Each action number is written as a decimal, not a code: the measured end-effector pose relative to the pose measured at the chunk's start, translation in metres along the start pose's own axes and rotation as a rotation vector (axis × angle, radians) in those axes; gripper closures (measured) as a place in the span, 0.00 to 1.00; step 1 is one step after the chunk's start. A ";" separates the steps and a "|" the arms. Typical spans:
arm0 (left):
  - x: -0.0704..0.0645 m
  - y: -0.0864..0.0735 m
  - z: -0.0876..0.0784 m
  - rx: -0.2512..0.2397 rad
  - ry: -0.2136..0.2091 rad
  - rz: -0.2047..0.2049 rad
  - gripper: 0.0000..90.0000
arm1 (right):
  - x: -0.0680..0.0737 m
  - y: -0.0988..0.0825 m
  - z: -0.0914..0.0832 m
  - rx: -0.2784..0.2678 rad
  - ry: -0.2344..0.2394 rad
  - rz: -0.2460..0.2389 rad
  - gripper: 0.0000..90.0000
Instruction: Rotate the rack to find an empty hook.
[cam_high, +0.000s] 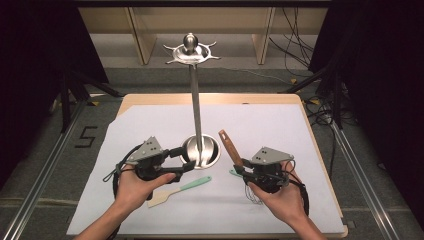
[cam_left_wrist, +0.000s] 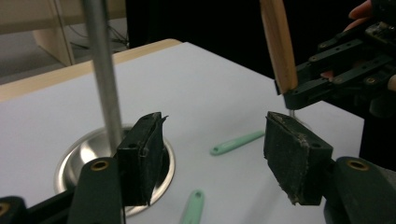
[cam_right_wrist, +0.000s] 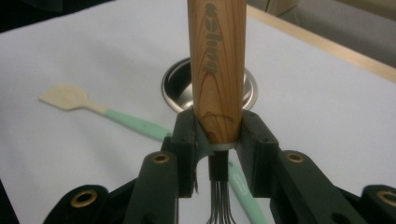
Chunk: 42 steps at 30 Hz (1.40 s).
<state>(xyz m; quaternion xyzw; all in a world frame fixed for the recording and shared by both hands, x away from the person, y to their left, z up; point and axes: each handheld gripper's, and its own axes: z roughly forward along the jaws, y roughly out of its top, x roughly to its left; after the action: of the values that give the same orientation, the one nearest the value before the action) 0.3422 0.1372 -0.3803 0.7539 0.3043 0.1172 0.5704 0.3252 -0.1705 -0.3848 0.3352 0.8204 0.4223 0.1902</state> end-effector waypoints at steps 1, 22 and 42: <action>-0.004 0.005 0.004 -0.014 -0.019 0.001 0.42 | 0.000 0.001 0.000 -0.012 -0.003 -0.017 0.78; -0.031 0.042 0.045 -0.080 -0.114 0.040 0.56 | 0.021 0.023 0.000 -0.116 -0.003 0.029 0.78; -0.031 0.056 0.039 -0.103 -0.169 0.093 0.80 | 0.026 0.032 0.003 -0.139 -0.001 -0.041 0.73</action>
<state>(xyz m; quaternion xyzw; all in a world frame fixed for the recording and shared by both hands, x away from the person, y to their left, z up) 0.3565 0.0791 -0.3349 0.7441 0.2134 0.0950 0.6259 0.3208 -0.1371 -0.3610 0.3046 0.7956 0.4744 0.2218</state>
